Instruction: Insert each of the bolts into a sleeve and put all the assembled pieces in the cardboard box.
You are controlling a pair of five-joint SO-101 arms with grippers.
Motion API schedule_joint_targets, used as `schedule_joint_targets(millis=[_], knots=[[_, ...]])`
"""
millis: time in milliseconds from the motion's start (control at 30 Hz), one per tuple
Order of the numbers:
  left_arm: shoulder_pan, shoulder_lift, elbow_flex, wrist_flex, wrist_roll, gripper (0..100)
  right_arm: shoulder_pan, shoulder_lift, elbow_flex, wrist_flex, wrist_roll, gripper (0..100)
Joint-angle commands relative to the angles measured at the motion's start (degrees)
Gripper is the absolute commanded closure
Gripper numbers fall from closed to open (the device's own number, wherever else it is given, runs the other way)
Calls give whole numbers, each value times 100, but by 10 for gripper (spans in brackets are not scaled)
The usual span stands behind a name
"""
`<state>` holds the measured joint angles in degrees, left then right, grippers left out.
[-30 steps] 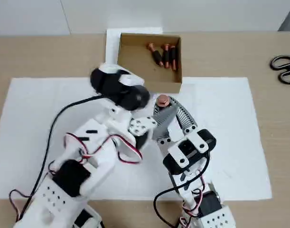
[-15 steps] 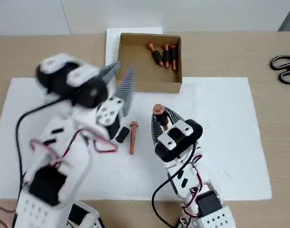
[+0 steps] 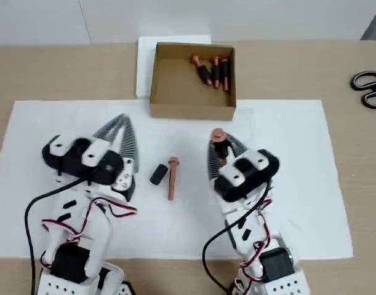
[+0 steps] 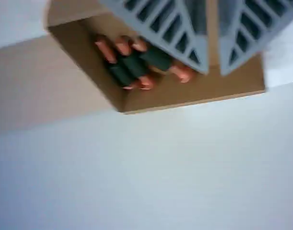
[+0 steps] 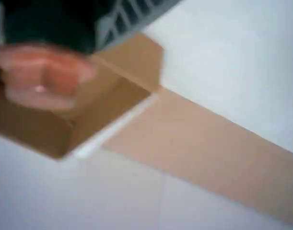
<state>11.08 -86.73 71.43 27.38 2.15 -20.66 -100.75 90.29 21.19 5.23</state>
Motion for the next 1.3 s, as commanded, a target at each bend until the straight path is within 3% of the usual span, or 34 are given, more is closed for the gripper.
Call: schedule_joint_targets(millis=[0, 267, 433, 600, 733, 1267], knots=[[-325, -202, 198, -193, 0, 994, 505, -57, -765, 215, -70, 995], [-958, -220, 479, -193, 1081, 994, 998, 1305, -1916, 119, -70, 995], [-1301, -220, 646, -211, 1081, 994, 1007, 3231, -2822, -66, -70, 995], [-1758, -220, 804, -211, 1090, 994, 1147, 5262, -3604, -1376, -70, 995], [-2163, -220, 813, -202, 1099, 994, 1156, 6853, -4580, -1789, -70, 995], [-2198, -220, 1051, -185, 1099, 994, 690, 11908, -9327, -2396, -97, 995]])
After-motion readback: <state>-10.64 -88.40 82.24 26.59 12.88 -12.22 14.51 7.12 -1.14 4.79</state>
